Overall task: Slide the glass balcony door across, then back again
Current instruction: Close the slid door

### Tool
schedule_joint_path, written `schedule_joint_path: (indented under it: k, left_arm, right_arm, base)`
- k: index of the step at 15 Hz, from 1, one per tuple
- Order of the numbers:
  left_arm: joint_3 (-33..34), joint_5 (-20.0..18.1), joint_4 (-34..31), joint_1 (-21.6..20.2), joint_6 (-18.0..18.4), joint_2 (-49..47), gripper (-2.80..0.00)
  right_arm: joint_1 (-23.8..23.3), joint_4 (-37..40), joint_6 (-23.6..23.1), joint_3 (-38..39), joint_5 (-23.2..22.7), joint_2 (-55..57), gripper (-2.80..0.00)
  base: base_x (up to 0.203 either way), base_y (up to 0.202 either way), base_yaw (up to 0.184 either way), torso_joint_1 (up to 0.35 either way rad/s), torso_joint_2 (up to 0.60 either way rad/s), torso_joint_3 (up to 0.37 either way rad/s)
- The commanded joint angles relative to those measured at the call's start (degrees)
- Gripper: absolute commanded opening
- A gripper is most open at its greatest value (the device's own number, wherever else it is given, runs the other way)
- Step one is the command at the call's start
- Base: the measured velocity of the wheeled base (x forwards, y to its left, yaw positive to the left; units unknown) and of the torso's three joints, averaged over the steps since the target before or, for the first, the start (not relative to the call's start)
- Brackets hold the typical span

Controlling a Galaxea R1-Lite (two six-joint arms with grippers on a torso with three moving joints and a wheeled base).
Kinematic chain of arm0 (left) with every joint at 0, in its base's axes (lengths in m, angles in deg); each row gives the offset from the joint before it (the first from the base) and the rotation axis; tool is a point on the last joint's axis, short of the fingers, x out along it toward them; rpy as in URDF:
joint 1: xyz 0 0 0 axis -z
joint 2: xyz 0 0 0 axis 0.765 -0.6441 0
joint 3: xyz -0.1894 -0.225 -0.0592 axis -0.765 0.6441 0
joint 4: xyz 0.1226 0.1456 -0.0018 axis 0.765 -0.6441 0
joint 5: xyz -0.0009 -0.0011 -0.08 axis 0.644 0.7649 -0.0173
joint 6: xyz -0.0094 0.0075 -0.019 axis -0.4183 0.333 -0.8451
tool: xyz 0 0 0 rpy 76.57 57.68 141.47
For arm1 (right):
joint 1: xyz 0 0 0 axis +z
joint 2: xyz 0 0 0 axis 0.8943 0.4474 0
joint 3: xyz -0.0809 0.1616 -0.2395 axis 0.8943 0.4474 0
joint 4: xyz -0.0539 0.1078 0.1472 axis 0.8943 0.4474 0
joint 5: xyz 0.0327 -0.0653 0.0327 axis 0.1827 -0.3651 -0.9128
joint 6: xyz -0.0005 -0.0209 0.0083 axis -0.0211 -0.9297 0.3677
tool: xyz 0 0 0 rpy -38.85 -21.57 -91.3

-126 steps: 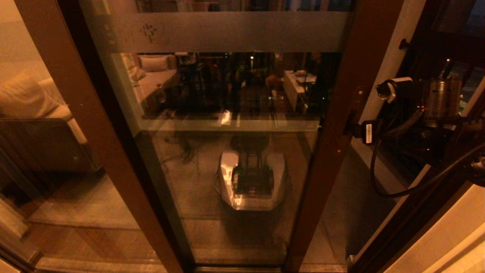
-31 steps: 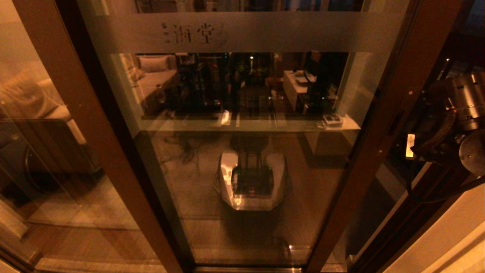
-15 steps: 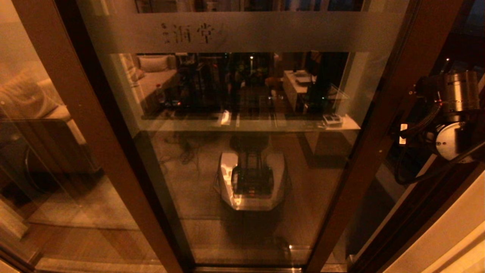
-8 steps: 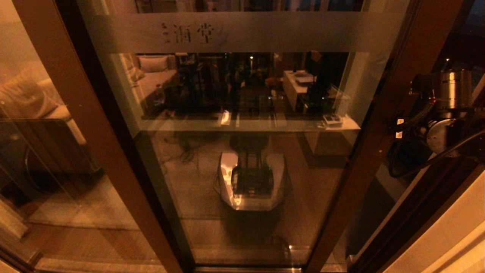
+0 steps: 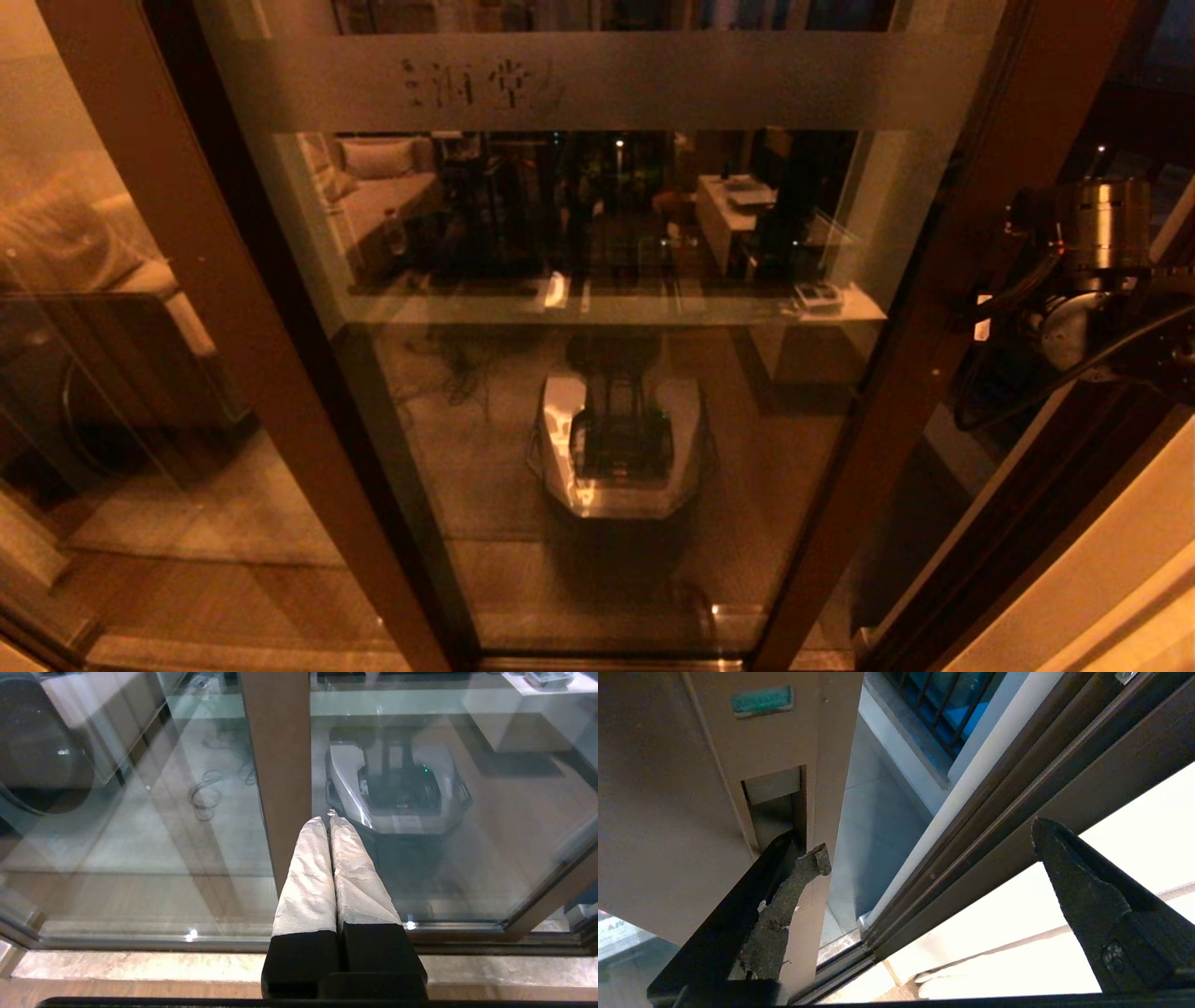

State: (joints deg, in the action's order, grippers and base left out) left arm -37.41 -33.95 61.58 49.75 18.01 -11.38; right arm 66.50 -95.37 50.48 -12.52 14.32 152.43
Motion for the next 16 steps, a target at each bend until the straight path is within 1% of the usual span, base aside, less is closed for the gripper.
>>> schedule_joint_path:
  k: [1,5,10,13,16]
  left_arm:
    - [0.01,-0.02,-0.03,-0.02,0.00,-0.09,-2.80]
    - [0.01,-0.02,-0.03,-0.02,0.00,-0.09,-2.80]
    - [0.01,-0.02,-0.03,-0.02,0.00,-0.09,-2.80]
    - [0.01,-0.02,-0.03,-0.02,0.00,-0.09,-2.80]
    - [0.01,-0.02,-0.03,-0.02,0.00,-0.09,-2.80]
  right_arm:
    - [-1.08,-0.94,-0.11,-0.01,0.51,0.85,0.00]
    - [-2.20,-3.26,-1.85,-0.07,0.42,1.52,0.00]
    - [-3.38,-4.31,-2.23,-0.07,0.42,2.53,0.00]
    - [-4.31,-6.59,-3.70,0.19,0.41,3.10,0.00]
    - [-4.67,-6.60,-3.79,-0.15,0.33,3.19,0.00]
  base:
    - [0.000,0.000,0.000,0.000,0.00,0.000]
    - [0.000,0.000,0.000,0.000,0.00,0.000]
    - [0.000,0.000,0.000,0.000,0.00,0.000]
    - [0.000,0.000,0.000,0.000,0.00,0.000]
    - [0.000,0.000,0.000,0.000,0.00,0.000]
